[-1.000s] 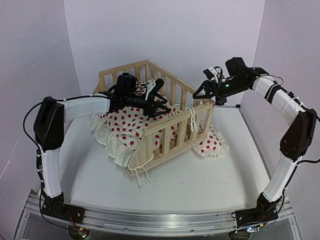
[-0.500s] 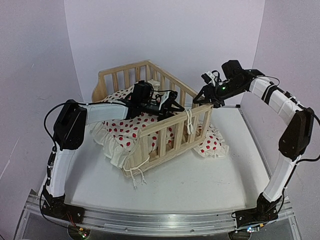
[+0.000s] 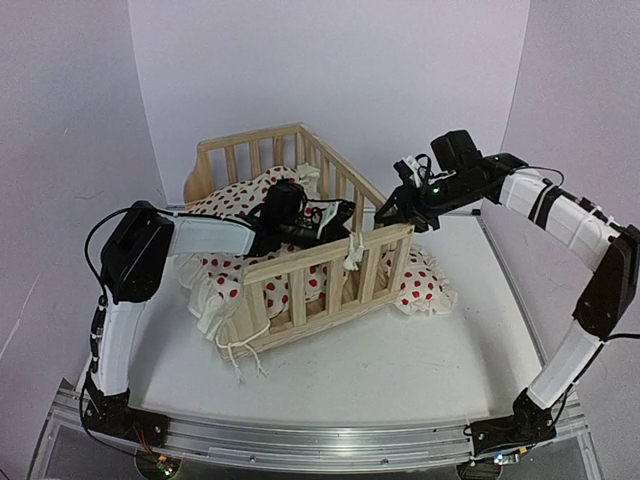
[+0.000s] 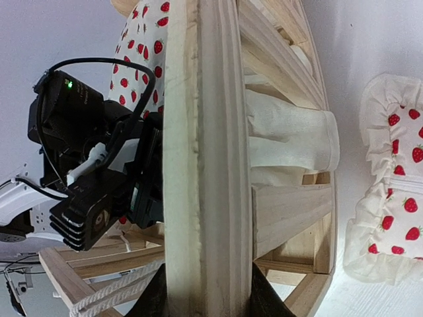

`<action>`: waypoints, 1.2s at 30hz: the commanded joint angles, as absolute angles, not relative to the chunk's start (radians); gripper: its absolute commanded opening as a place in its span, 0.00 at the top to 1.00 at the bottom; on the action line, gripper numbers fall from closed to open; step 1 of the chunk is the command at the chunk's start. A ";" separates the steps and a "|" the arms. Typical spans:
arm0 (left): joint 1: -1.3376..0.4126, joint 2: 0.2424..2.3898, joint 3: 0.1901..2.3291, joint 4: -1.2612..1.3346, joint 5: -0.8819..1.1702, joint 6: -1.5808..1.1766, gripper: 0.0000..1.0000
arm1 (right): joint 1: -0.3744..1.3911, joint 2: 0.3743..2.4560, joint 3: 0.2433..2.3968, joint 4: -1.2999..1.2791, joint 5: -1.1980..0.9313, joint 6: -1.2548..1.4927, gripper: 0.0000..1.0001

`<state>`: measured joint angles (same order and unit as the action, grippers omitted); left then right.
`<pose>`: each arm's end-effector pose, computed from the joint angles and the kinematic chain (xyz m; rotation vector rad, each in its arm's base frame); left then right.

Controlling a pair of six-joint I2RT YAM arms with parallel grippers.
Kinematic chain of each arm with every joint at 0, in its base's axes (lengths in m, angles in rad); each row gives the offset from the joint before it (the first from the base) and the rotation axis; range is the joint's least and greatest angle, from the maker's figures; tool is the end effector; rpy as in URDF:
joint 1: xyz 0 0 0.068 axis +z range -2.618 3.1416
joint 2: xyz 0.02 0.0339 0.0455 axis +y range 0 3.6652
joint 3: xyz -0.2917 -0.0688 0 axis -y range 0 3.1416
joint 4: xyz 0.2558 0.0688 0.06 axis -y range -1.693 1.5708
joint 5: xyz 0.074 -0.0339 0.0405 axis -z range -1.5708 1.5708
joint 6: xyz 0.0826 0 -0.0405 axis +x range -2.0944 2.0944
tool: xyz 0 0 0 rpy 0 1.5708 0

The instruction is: Set up the pet bed

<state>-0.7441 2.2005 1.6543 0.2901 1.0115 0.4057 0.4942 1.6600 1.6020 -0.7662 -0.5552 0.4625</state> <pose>0.3613 -0.4278 0.2378 1.5368 1.0333 -1.1509 0.3339 0.2294 0.3433 -0.3201 2.5067 1.0881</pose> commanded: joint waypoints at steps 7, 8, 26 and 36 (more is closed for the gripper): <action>-0.827 1.998 1.500 0.365 0.732 0.338 0.98 | 0.697 1.408 1.284 -0.308 -0.450 0.763 0.96; -0.834 1.987 1.479 0.365 0.741 0.339 0.98 | 0.701 1.395 1.249 -0.250 -0.447 0.788 0.96; -0.888 1.935 1.320 0.367 0.800 0.265 0.89 | 0.745 1.408 1.205 -0.144 -0.376 0.810 1.00; -0.882 1.843 1.217 0.370 0.731 0.306 0.53 | 0.683 1.287 1.173 -0.264 -0.317 0.688 0.74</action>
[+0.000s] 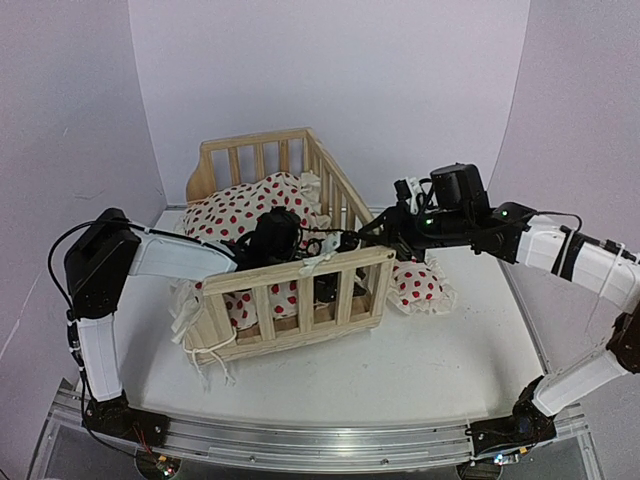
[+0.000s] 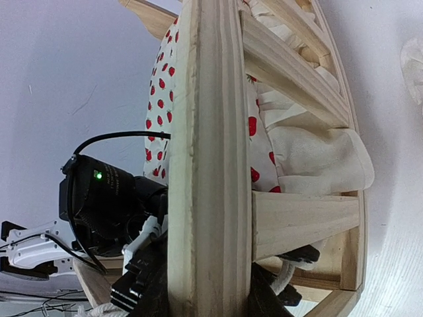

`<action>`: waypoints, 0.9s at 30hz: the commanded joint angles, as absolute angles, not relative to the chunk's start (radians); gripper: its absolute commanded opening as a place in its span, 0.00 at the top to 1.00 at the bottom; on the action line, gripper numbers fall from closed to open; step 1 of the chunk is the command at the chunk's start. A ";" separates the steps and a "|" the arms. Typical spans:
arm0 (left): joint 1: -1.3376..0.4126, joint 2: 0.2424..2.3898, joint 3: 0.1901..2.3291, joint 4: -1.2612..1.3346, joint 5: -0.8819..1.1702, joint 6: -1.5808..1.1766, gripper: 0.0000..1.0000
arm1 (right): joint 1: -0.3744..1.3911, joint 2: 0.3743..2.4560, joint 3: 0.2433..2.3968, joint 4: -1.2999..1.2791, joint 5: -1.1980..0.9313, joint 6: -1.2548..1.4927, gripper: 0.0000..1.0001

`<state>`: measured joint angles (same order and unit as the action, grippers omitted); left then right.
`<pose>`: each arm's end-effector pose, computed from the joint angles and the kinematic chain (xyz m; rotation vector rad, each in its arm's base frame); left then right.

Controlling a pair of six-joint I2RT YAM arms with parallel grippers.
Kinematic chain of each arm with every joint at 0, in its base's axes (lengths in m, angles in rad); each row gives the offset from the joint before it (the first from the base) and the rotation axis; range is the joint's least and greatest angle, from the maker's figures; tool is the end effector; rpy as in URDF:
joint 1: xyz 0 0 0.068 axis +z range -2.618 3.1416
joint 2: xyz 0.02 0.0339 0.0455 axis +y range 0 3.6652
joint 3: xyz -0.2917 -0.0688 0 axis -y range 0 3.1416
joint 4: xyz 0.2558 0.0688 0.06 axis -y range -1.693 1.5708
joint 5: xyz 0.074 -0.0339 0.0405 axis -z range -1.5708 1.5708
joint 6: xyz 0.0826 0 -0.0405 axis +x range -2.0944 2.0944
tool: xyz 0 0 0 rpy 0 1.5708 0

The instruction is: Set up the pet bed

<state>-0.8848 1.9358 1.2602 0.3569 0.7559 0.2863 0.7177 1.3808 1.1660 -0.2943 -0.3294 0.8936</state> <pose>0.2657 -0.4140 0.2308 1.4866 1.2667 -1.1124 0.2540 0.2572 0.3299 -0.0217 2.3344 1.2513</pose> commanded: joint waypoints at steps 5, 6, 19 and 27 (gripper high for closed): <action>-0.840 1.800 1.184 0.370 0.770 0.305 0.28 | 0.553 1.261 1.191 -0.366 -0.479 0.620 0.65; -0.828 1.792 1.180 0.370 0.790 0.303 0.27 | 0.547 1.261 1.192 -0.372 -0.501 0.612 0.64; -0.799 1.845 1.284 0.445 0.988 0.317 0.35 | 0.549 1.320 1.244 -0.365 -0.641 0.640 0.66; -0.798 1.970 1.445 0.509 1.160 0.243 0.49 | 0.562 1.338 1.255 -0.359 -0.645 0.642 0.72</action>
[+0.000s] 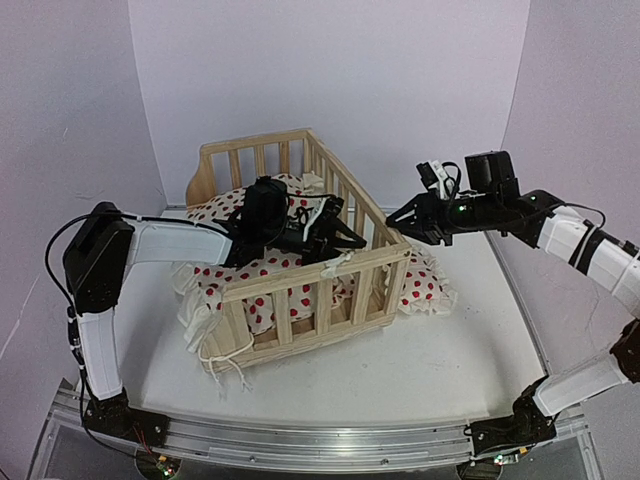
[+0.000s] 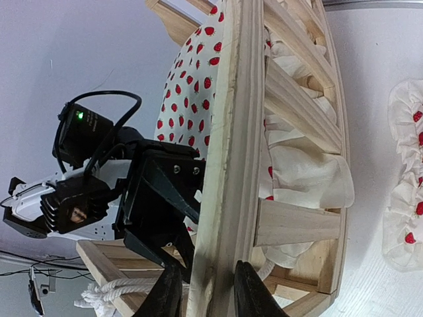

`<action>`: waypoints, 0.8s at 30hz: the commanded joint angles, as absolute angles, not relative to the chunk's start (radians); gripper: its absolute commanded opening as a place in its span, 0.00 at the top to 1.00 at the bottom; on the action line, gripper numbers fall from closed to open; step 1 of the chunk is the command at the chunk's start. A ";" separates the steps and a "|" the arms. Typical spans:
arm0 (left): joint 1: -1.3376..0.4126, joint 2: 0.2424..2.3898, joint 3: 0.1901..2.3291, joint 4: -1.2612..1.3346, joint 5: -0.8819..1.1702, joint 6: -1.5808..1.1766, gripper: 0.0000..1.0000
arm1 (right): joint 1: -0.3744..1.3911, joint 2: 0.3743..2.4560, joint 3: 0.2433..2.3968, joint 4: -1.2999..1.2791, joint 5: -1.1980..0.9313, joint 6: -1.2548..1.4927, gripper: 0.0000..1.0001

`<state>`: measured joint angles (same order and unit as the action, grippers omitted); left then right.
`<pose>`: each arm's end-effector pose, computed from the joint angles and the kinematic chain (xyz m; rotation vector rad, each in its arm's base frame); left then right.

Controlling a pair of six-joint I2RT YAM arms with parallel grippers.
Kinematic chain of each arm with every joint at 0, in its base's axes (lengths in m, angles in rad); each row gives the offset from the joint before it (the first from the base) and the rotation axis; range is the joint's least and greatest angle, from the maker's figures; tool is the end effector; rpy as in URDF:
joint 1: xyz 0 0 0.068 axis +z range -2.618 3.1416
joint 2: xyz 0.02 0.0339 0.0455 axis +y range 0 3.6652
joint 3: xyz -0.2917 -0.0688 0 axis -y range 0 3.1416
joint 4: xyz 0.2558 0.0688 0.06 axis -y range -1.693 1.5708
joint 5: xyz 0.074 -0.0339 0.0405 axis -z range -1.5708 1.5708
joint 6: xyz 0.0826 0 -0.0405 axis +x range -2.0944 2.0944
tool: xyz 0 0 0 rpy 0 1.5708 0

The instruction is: Set up the pet bed

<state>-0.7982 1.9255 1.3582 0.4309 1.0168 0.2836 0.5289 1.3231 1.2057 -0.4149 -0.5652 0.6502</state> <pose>0.2887 -0.3968 0.2842 1.5082 0.9828 -1.2319 0.2655 0.2064 0.3530 -0.2371 2.2752 1.2618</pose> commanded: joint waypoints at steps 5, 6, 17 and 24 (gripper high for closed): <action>-0.797 1.983 1.440 0.514 1.259 0.249 0.58 | 0.566 1.340 1.261 -0.359 -0.638 0.638 0.74; -0.795 1.978 1.427 0.515 1.255 0.255 0.57 | 0.566 1.338 1.260 -0.360 -0.635 0.637 0.74; -0.773 1.937 1.362 0.514 1.207 0.302 0.55 | 0.566 1.339 1.261 -0.360 -0.630 0.629 0.77; -0.806 1.980 1.434 0.515 1.221 0.283 0.61 | 0.568 1.343 1.264 -0.361 -0.634 0.627 0.80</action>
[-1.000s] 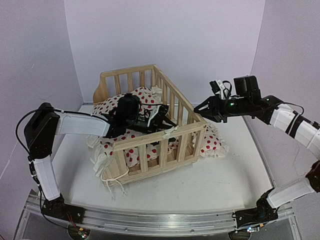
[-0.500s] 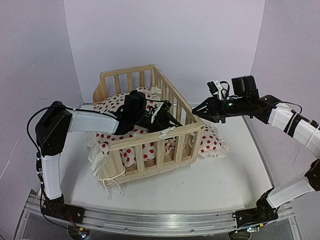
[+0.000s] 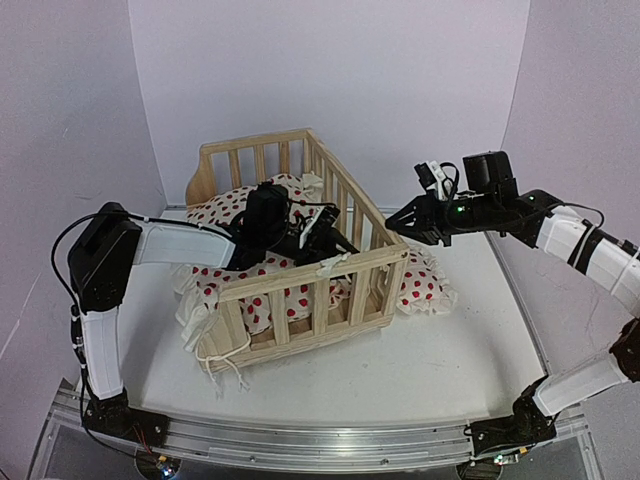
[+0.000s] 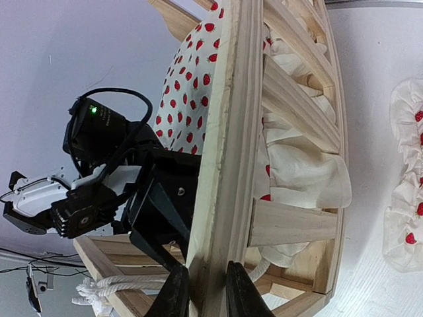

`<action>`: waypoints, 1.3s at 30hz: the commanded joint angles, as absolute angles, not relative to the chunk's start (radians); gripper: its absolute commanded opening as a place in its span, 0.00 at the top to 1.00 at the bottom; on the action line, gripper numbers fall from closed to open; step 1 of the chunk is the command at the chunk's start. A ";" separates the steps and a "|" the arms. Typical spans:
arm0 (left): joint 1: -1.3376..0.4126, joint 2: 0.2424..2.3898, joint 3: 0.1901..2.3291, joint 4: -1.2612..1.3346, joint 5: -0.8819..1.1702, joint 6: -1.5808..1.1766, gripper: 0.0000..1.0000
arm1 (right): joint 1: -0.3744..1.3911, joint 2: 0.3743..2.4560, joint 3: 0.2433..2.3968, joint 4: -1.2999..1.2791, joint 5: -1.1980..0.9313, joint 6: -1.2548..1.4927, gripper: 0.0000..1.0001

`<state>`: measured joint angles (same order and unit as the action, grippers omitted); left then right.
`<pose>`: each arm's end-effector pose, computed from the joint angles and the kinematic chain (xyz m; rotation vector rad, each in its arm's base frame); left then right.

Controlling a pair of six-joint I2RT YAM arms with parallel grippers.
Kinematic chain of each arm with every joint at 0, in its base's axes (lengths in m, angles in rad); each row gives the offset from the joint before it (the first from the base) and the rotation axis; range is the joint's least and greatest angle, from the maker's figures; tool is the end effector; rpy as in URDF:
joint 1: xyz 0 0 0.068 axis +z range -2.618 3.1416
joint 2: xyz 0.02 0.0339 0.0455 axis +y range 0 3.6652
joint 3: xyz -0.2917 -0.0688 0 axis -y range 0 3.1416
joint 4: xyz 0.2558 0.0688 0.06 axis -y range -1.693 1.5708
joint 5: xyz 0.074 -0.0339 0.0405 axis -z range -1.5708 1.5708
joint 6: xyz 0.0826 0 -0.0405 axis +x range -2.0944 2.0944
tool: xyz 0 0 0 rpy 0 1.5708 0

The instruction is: Set up the pet bed

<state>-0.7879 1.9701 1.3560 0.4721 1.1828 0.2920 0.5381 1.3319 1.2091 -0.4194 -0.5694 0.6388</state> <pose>0.2852 -0.3951 0.2690 1.5906 0.8761 -1.3556 0.2650 0.2100 0.3510 -0.2603 2.2829 1.2628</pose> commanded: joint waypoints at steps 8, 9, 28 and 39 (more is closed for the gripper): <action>-0.834 1.997 1.456 0.517 1.285 0.276 0.72 | 0.569 1.341 1.264 -0.360 -0.631 0.622 0.82; -0.834 2.000 1.456 0.517 1.291 0.276 0.74 | 0.569 1.343 1.267 -0.359 -0.631 0.621 0.82; -0.908 2.013 1.405 0.529 0.804 0.344 1.00 | 0.643 1.348 1.260 -0.326 -0.569 0.641 0.92; -0.923 2.009 1.346 0.534 0.762 0.344 1.00 | 0.573 1.229 1.282 -0.458 -0.376 0.575 0.38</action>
